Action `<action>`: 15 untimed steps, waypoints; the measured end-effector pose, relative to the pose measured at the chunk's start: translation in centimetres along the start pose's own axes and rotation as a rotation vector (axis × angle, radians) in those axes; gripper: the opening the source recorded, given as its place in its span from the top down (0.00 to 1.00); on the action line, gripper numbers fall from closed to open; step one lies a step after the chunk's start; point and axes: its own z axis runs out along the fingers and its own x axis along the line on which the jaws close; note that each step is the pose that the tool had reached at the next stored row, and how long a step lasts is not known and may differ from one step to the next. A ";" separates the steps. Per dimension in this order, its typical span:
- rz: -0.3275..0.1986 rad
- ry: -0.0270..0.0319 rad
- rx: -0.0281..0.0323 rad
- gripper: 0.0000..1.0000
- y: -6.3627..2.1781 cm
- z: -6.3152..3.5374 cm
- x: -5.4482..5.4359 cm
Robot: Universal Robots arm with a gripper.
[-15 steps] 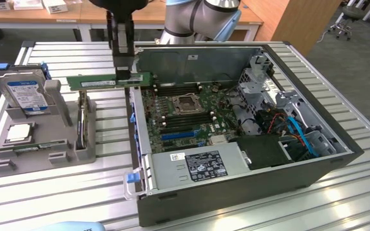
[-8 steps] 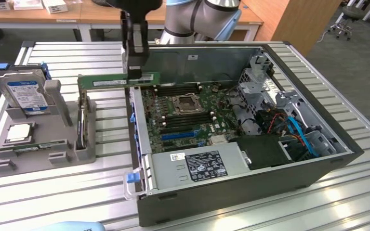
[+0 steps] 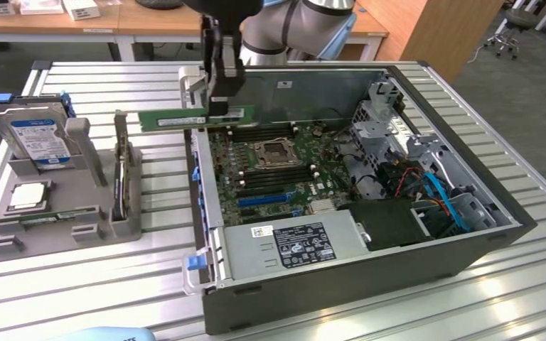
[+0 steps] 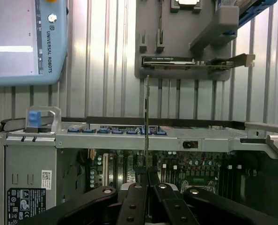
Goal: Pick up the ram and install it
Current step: 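Pick up the ram and move it above insertion slot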
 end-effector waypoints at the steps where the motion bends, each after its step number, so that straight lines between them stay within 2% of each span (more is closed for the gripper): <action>1: 0.000 0.0000 0.0000 0.88 -0.30 -0.01 0.0; 15: -0.004 0.0000 0.0000 0.88 -4.50 -0.15 0.0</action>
